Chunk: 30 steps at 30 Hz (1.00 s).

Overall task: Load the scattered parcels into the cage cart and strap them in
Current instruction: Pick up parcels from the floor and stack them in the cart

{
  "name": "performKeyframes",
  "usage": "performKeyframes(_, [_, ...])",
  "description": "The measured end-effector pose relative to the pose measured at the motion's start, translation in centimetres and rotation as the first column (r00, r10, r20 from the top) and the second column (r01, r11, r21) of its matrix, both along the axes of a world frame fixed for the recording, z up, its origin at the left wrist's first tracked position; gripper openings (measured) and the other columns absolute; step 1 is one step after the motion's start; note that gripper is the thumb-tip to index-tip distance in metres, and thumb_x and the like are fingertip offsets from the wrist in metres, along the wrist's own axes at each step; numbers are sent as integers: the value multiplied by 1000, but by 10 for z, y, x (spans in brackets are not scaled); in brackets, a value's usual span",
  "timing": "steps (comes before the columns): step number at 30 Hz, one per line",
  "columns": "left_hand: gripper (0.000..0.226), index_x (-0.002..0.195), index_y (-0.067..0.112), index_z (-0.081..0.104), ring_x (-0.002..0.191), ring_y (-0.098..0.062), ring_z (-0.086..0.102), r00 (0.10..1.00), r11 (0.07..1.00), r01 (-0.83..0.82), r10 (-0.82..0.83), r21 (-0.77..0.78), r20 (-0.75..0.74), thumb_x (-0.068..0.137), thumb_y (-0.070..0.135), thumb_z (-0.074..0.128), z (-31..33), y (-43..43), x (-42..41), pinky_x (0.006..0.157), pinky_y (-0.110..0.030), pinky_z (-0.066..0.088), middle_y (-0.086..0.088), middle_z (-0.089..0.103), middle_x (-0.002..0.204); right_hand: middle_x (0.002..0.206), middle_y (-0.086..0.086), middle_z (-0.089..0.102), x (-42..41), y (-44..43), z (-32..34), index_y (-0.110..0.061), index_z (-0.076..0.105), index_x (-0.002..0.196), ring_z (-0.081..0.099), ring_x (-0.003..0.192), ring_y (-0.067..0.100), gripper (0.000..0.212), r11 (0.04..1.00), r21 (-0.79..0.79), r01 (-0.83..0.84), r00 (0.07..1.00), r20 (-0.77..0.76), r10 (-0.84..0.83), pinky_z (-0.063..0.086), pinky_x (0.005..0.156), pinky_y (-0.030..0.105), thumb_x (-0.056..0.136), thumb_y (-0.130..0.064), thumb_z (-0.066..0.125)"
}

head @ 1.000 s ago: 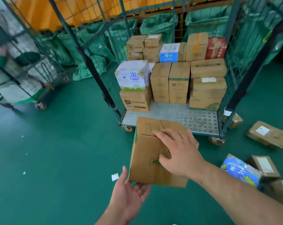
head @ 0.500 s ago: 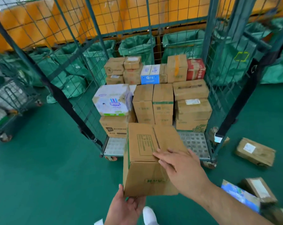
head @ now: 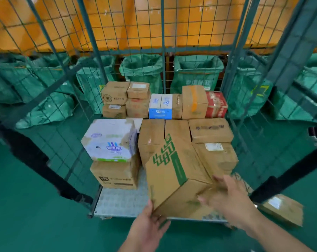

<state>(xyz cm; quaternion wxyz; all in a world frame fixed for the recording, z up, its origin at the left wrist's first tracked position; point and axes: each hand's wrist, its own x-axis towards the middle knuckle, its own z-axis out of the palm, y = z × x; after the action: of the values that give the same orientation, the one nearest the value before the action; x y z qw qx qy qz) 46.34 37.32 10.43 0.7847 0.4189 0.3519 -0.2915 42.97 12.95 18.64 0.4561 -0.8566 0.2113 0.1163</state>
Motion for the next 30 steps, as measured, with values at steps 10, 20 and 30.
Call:
performKeyframes(10, [42, 120, 12, 62, 108, -36, 62, 981, 982, -154, 166, 113, -104, 112, 38, 30, -50, -13, 167, 84, -47, 49, -17, 69, 116, 120, 1, 65, 187, -39, -65, -28, 50, 125, 65, 97, 16, 62, 859, 386, 335, 941, -187, -283, 54, 84, 40, 77, -48, 84])
performKeyframes(20, [43, 111, 9, 65, 101, -40, 65, 968, 945, -60, 133, 321, -211, 107, 44, 42, -60, -23, 273, 83, -51, 55, -19, 65, 102, 134, 5, 56, 324, -49, -99, -46, 48, 133, 61, 117, 36, 73, 499, 735, 458, 877, -465, -121, 55, 88, 66, 73, -28, 87])
performKeyframes(30, [89, 142, 20, 48, 111, -41, 65, 927, 933, 312, -256, 182, -275, 82, 86, 47, -95, -5, 421, 74, -53, 62, -17, 50, 142, 124, -9, 62, 403, 12, -126, -48, 43, 139, 64, 114, 21, 74, 548, 681, 485, 864, -277, -421, 52, 103, 57, 77, -30, 81])
